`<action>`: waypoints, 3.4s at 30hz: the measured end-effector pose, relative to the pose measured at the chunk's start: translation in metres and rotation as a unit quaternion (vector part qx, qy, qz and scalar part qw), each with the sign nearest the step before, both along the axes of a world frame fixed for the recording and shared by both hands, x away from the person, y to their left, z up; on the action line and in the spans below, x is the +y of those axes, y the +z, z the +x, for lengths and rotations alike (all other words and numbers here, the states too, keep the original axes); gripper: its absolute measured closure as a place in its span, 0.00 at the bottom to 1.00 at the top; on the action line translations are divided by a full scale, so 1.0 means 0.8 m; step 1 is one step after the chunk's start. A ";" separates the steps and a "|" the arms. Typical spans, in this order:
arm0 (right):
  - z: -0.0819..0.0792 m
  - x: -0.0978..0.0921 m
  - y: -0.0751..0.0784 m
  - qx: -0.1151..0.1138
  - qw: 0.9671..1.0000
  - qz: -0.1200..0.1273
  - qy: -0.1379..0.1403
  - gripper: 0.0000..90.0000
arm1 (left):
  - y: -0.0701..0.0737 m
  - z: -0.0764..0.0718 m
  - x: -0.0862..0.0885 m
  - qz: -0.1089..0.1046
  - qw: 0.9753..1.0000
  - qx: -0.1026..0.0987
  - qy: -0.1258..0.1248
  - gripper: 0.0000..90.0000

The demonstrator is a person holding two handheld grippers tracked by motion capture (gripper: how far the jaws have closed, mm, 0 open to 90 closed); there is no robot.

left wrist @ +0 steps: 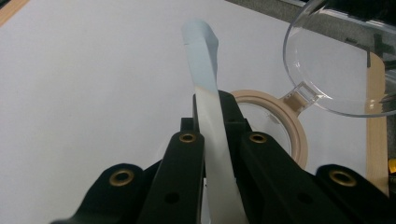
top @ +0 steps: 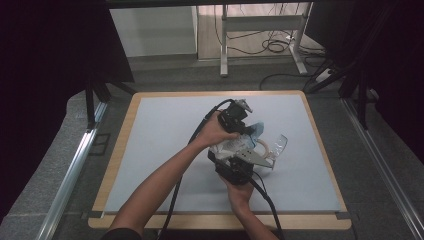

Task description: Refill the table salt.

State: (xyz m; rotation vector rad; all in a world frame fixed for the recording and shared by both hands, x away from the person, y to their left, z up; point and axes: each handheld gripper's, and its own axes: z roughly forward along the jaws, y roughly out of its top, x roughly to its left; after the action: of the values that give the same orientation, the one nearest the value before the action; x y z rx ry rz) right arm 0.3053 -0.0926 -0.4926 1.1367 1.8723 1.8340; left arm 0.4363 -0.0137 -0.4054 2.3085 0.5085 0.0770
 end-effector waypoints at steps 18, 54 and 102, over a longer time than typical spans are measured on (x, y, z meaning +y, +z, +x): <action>-0.001 -0.003 0.001 0.004 1.000 0.014 -0.007 0.69 | 0.002 0.000 -0.006 0.006 1.000 -0.002 -0.004 0.99; -0.002 -0.003 0.000 0.002 1.000 0.013 -0.006 0.69 | 0.001 -0.003 -0.007 0.009 1.000 -0.004 -0.004 0.99; -0.004 0.003 0.004 -0.001 1.000 0.018 -0.008 0.69 | 0.006 -0.005 -0.004 0.011 1.000 -0.008 -0.004 0.99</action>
State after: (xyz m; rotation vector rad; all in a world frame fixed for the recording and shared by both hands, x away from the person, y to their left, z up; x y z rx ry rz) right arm 0.3023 -0.0905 -0.4895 1.1575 1.8308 1.8662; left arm 0.4321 -0.0165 -0.4003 2.3293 0.4934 0.0969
